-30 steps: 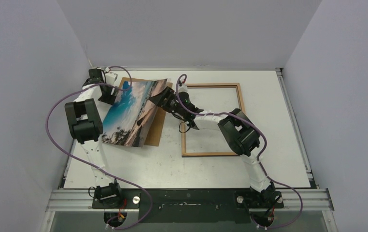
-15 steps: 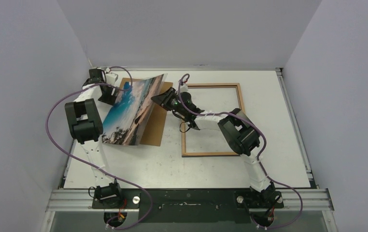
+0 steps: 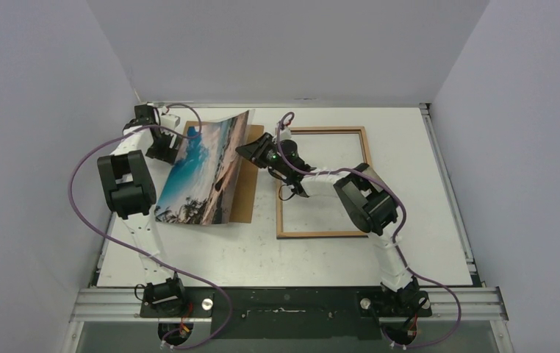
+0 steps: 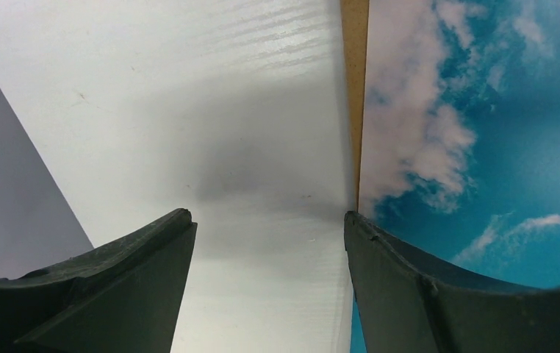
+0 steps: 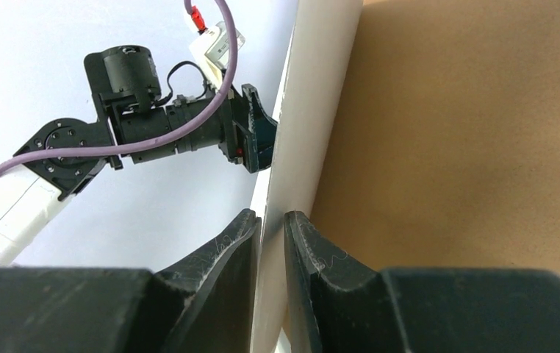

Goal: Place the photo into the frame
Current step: Pick up the photo frame item at the center of the board.

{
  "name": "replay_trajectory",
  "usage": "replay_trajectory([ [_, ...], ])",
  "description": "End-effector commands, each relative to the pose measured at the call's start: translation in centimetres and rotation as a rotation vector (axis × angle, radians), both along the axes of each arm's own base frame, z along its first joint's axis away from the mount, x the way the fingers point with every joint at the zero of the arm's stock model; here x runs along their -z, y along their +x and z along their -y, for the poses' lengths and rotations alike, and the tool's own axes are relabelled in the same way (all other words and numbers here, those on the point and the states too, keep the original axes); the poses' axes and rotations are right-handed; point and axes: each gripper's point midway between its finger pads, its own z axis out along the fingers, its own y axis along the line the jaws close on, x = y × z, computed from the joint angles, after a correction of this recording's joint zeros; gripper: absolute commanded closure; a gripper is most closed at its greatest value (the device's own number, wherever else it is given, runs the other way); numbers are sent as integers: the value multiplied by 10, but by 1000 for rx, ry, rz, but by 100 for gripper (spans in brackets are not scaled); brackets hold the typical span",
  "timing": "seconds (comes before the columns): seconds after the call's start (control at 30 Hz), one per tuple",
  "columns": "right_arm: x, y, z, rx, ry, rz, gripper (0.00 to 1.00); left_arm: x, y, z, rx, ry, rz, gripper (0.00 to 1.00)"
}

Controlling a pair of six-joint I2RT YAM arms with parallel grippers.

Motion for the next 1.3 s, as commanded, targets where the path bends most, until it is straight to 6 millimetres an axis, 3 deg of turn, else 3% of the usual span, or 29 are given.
replay_trajectory([
  [0.0, -90, -11, 0, -46, 116, 178, 79, -17, -4, 12, 3, -67, -13, 27],
  [0.13, -99, -11, 5, -44, 94, 202, 80, -37, 2, 11, -8, -101, 13, 27],
  [0.47, -130, -11, 10, -52, 56, 273, 81, -113, 20, -7, -42, -182, 120, 27],
  [0.63, -134, -7, 14, -44, 49, 271, 86, -100, 8, 1, -40, -202, 95, 27],
  [0.77, -152, 1, 31, 2, -20, 315, 92, -81, -4, 4, -41, -204, 59, 27],
  [0.9, -177, 17, 67, 86, -82, 348, 95, -55, -16, 3, -43, -192, 14, 27],
  [1.1, -188, 34, 137, 159, -146, 300, 95, -28, -26, 7, -46, -192, -28, 27],
  [1.27, -169, 42, 215, 241, -257, 191, 95, -30, -22, 20, -22, -197, -18, 28],
])
